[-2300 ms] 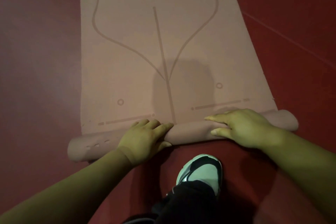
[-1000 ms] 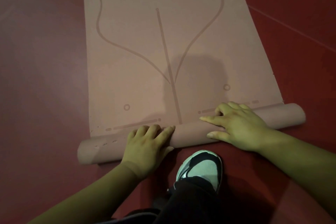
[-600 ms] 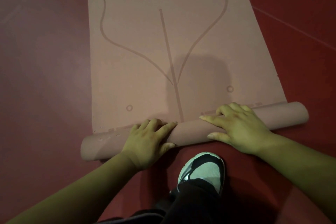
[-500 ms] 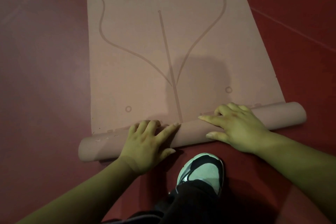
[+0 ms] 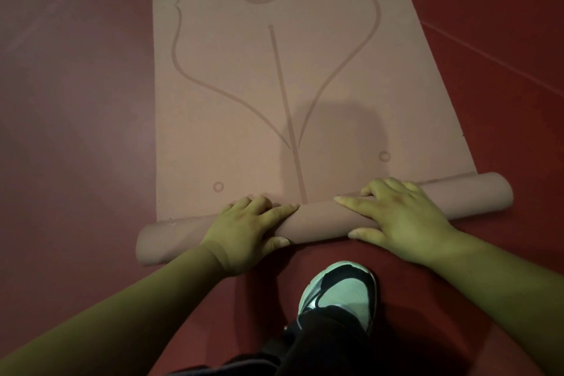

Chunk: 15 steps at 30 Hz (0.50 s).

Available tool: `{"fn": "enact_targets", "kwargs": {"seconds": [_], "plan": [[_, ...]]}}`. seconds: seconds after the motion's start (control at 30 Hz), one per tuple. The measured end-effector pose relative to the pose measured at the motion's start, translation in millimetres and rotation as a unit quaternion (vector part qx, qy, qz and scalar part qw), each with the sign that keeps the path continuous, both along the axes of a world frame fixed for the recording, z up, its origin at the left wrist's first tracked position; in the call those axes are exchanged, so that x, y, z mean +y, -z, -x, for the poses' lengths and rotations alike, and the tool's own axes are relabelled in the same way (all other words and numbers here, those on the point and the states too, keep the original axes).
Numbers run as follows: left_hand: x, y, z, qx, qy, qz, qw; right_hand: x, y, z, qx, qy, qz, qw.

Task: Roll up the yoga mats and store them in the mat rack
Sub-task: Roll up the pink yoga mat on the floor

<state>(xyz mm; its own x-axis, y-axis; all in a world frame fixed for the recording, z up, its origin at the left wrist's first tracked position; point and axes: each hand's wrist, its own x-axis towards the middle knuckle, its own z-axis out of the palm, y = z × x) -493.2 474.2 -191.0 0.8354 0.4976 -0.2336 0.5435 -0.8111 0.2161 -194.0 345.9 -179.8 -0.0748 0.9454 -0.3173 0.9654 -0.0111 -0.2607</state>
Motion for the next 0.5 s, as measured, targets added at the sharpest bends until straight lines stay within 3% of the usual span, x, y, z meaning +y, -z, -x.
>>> {"fn": "enact_targets", "kwargs": {"seconds": [0.17,0.3,0.5], "plan": [[-15,-8,-2,-0.011,-0.026,-0.08,0.996,24,-6,-9,0.031,-0.012,0.101,0.994],[-25,-3,-1,-0.004,-0.04,-0.103,0.994,32,-8,-11,0.045,-0.011,0.123,0.991],[4,0,-3,-0.007,-0.012,-0.053,0.999,3,1,-3,-0.022,-0.016,-0.039,0.999]]}}
